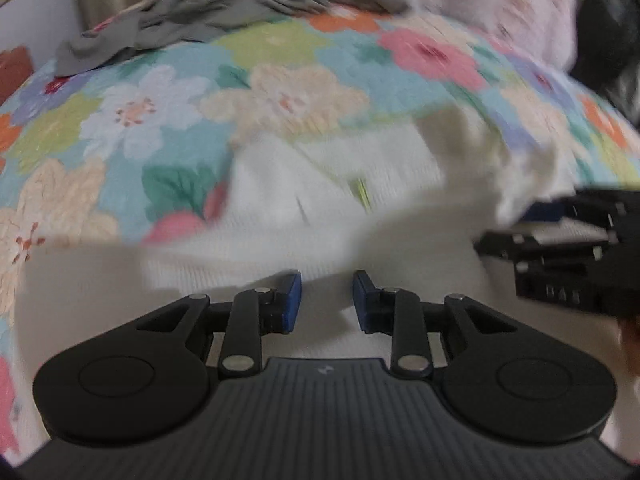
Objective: Fold clothes
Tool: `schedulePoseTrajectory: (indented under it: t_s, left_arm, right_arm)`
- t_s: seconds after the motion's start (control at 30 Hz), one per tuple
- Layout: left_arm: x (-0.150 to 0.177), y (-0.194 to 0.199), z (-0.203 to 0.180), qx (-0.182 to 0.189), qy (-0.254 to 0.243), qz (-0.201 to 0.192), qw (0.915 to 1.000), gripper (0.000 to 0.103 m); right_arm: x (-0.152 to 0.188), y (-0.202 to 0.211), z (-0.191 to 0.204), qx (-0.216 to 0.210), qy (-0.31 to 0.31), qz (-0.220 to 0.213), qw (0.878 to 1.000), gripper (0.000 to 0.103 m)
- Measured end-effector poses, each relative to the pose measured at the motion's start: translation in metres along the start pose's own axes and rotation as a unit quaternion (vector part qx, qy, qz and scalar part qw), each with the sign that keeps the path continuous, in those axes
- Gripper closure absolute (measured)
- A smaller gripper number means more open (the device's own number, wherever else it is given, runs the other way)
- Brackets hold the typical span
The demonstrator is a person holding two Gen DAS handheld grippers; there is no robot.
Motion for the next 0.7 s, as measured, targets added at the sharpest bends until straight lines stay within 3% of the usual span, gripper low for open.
schedulePoseTrajectory:
  t_s: [0.2,0.27,0.37,0.43,0.5,0.57,0.7]
  left_arm:
    - [-0.036,0.024,0.018,-0.016,0.047,-0.07,0.9964,0.074]
    - [-0.036,0.035,0.018,-0.011,0.047,-0.08,0.9956,0.065]
    - [-0.014,0.05,0.006,-0.002,0.034,-0.053,0.998,0.063]
    - [0.014,0.06,-0.008,0.007,0.018,-0.023,0.9996,0.061]
    - [0.049,0.073,-0.022,0.005,-0.004,0.005,1.0,0.061]
    - [0.081,0.088,-0.035,-0.002,-0.019,0.022,0.9996,0.059]
    - [0.134,0.109,-0.049,-0.009,-0.036,0.016,0.9992,0.053]
  right_arm:
    - [-0.037,0.017,-0.028,0.027,-0.08,-0.063,0.994,0.053]
    - [-0.034,0.025,-0.037,0.015,-0.125,-0.063,0.99,0.053]
    - [-0.014,0.042,-0.043,-0.023,-0.2,-0.026,0.979,0.053]
    - [0.011,0.067,-0.034,-0.082,-0.234,-0.014,0.969,0.053]
    - [0.037,0.09,-0.021,-0.115,-0.222,-0.01,0.968,0.053]
    - [0.063,0.114,-0.008,-0.107,-0.177,-0.012,0.978,0.053]
    - [0.106,0.153,0.011,-0.087,-0.101,-0.026,0.991,0.052]
Point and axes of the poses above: each gripper's, at about its wrist camera, not at the fingertips, and y roughly against the way its jaws point, z to its left, x to its underside, the point moved 9 cm from there along -y, roughly the way its jaws point, and after that the axes turned 4 degrees about -y, right-handed, at the moved point
